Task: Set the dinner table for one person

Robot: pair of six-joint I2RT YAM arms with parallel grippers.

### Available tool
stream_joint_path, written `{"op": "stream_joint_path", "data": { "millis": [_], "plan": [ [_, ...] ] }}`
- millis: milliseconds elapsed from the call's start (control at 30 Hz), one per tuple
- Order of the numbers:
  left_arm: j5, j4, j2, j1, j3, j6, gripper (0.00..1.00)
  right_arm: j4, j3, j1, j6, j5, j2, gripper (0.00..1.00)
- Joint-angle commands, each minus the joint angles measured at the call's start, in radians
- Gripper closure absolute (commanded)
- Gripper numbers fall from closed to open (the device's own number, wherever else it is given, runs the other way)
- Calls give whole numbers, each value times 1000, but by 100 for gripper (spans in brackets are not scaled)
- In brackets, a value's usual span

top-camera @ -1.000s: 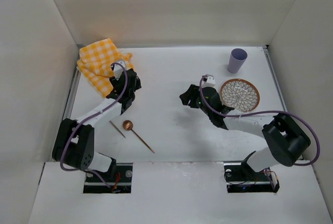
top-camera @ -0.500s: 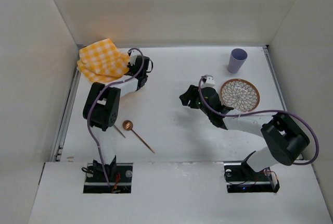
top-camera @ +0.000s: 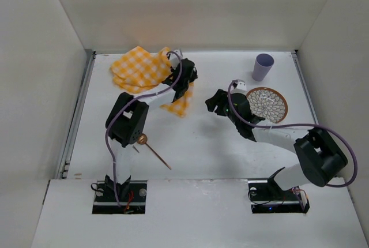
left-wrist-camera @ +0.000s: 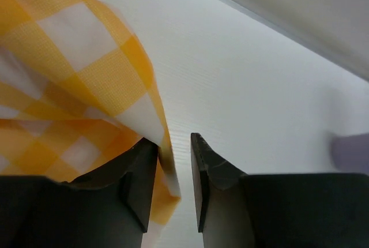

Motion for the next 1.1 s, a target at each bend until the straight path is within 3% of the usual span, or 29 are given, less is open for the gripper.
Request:
{"op": "stream_joint_path", "data": {
  "millis": [0,100,400,567,833,1067],
  "plan": [
    [-15,92,29,-82,69,-151,66,22,-9,-31,11,28,-50,31],
    [-18,83,22,-107,82,-132,52,20,-27,-65,46,28,-55,29],
    [-116,77,-143,-9,33,14,48,31,-24,-83,91,-23,-27,29],
    [-147,-63,-28,42,259,196,45,46,-33,-85,95,-35,-29,29],
    [-70,-420,310,68,816,485,41,53,-9,-82,106,-86,11,28],
    [51,-505,377,73,919,594,41,59,-1,-74,109,-106,25,28]
  ]
}}
